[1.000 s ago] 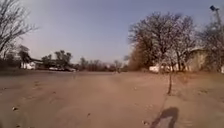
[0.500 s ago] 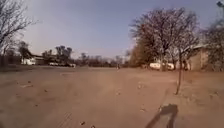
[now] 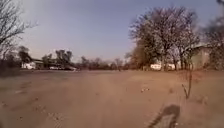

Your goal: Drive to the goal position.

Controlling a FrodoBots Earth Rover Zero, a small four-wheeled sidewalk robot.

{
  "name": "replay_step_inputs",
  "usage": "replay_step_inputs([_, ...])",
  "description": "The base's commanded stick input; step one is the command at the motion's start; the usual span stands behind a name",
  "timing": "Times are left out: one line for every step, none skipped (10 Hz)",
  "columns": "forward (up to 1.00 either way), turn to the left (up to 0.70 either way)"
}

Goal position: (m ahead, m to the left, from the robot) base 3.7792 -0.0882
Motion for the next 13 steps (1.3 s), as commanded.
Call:
replay_step_inputs([0.7,0.0])
replay_step_inputs([0.7,0.0])
replay_step_inputs([0.7,0.0])
replay_step_inputs([0.7,0.0])
replay_step_inputs([0.7,0.0])
replay_step_inputs([0.7,0.0])
replay_step_inputs([0.7,0.0])
replay_step_inputs([0.7,0.0])
replay_step_inputs([0.7,0.0])
replay_step_inputs([0.7,0.0])
replay_step_inputs([0.7,0.0])
replay_step_inputs([0.7,0.0])
replay_step_inputs([0.7,0.0])
